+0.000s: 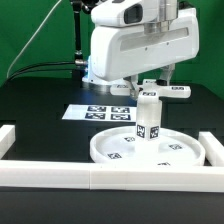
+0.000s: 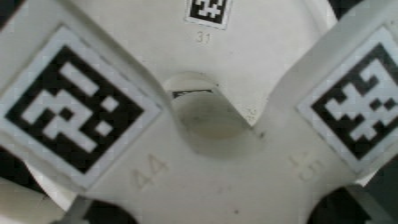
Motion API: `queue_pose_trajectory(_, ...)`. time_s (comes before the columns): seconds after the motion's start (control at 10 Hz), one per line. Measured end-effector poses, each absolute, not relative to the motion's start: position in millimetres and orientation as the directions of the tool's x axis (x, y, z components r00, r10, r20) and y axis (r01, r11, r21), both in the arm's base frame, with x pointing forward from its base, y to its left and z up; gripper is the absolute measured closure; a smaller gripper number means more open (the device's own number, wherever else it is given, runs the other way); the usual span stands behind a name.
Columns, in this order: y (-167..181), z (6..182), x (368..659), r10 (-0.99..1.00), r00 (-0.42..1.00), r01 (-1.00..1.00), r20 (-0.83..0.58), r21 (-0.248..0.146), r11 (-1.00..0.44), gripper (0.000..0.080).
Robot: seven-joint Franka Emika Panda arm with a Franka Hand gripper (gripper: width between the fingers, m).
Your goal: Assemble round table
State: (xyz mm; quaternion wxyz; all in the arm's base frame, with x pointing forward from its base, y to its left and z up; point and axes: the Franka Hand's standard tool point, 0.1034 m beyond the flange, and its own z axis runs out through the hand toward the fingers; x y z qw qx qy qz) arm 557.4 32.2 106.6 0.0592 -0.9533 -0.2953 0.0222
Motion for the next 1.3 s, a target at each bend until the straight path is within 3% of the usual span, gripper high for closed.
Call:
queue_pose_trajectory(0.4, 32.2, 106.5, 557.3, 0.548, 0.836, 0.543, -0.01, -0.126, -0.83, 0.0351)
queue_pose_trajectory(0.8, 33.7, 105.9, 557.9, 0.089, 0.996, 0.09, 0.018, -0.112, -0.99, 0.0351)
queue_pose_trajectory(1.1, 36.2, 106.0, 561.9, -0.201, 0.979, -0.195, 0.036, -0.132, -0.972, 0.0351)
queue_pose_trajectory(1.3, 37.2, 105.6, 562.0, -0.446, 0.895, -0.441, -0.005, -0.154, -0.884, 0.0351)
